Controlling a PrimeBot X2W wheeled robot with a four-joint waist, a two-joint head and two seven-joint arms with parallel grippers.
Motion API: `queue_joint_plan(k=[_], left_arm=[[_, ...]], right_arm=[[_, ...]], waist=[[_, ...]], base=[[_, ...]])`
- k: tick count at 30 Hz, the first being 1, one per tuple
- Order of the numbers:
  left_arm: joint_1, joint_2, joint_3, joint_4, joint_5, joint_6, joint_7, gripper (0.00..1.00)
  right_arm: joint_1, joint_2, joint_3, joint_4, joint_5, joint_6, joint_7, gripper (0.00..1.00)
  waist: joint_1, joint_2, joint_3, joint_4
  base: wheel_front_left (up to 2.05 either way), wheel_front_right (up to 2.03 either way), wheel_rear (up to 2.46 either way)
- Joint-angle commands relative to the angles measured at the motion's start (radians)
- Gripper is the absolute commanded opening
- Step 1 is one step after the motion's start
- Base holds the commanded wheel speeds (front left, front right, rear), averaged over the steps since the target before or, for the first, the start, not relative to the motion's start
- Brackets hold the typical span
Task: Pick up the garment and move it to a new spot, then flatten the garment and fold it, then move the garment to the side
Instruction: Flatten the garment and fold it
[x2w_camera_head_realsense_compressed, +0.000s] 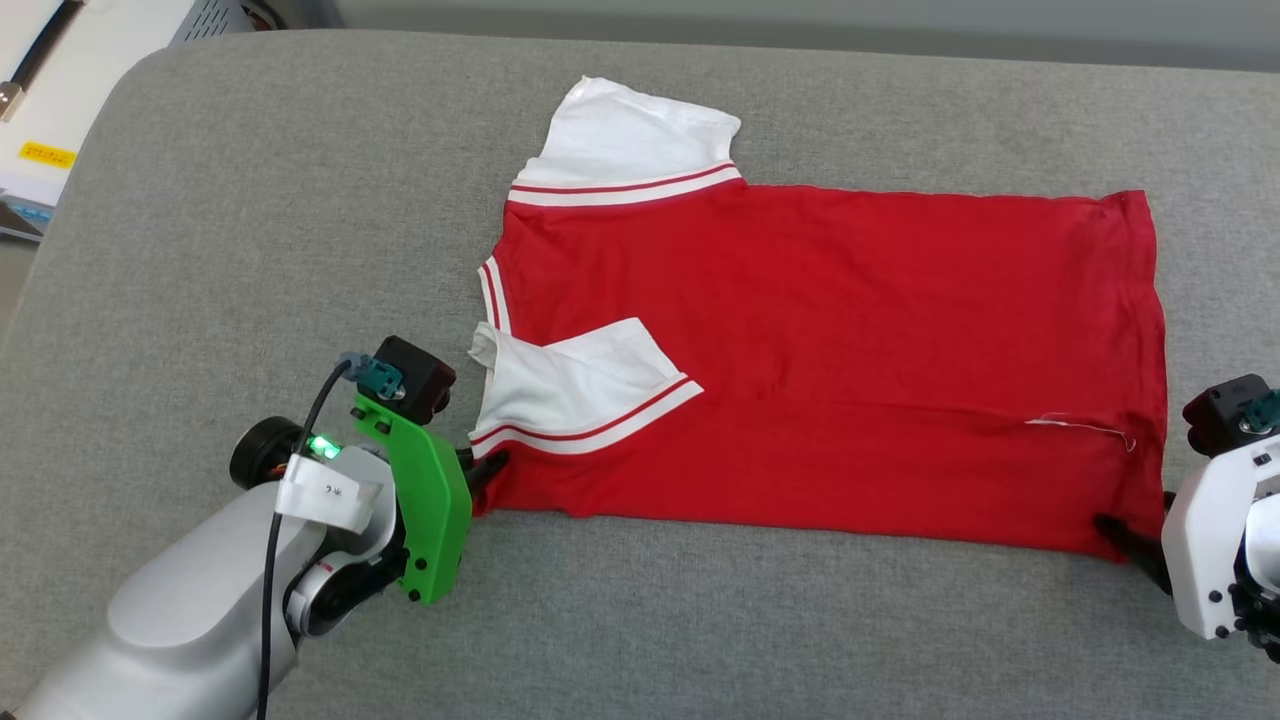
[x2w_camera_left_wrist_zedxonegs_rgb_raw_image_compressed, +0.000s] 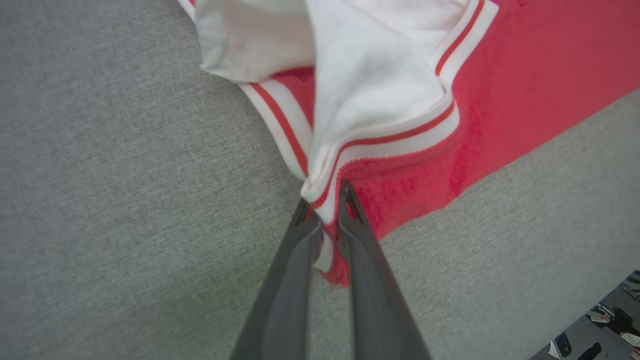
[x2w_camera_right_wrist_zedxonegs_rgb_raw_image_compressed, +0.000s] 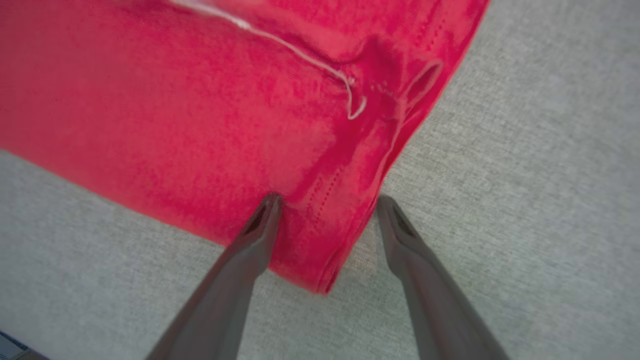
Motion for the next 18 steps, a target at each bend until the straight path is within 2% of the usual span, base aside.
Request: queue_joint_plan(k=[1,4,5,7,10,15,17,18], left_arm=[[-0.012,0.001,-0.003,0.0,0.018,0.006,-0.008,0.0],[-0.008,0.001,-0.006,0.004,0.022,0.007,-0.014,0.0],[-0.003,0.003,-0.006,0.007,0.021,0.008,-0.017,0.0],[0.006,0.007,-0.003,0.012,0.017,0.012,-0.025,0.0],[0.038,0.02,-0.002,0.02,0.006,0.015,-0.041,0.0],[0.075,0.058,0.008,-0.006,-0.009,0.023,-0.056,0.0],[0.089,0.077,0.013,-0.028,-0.015,0.03,-0.059,0.0],[0.118,0.108,0.02,-0.07,-0.024,0.048,-0.064,0.0]], right_arm=[[0.014,0.035,0.042,0.041,0.006,0.0,-0.005,1.0],[0.015,0.053,0.088,0.081,0.02,0.0,-0.033,1.0],[0.012,0.057,0.101,0.089,0.029,0.0,-0.048,0.71],[0.002,0.057,0.114,0.102,0.04,0.0,-0.085,0.0],[-0.021,0.036,0.127,0.105,0.042,0.0,-0.159,0.0],[-0.016,0.003,0.108,0.067,0.052,0.0,-0.222,0.0],[-0.001,-0.009,0.089,0.042,0.058,0.0,-0.239,0.0],[0.037,-0.028,0.062,-0.002,0.056,0.0,-0.25,0.0]], waist=[[0.0,0.0,0.013,0.008],[0.0,0.0,0.014,0.006],[0.0,0.0,0.011,0.003],[0.0,0.0,0.002,-0.003],[0.0,0.0,-0.034,-0.021],[0.0,0.0,-0.081,-0.037],[0.0,0.0,-0.097,-0.04],[0.0,0.0,-0.12,-0.046]], base=[[0.0,0.0,0.0],[0.0,0.0,0.0],[0.0,0.0,0.0],[0.0,0.0,0.0],[0.0,0.0,0.0],[0.0,0.0,0.0],[0.0,0.0,0.0],[0.0,0.0,0.0]])
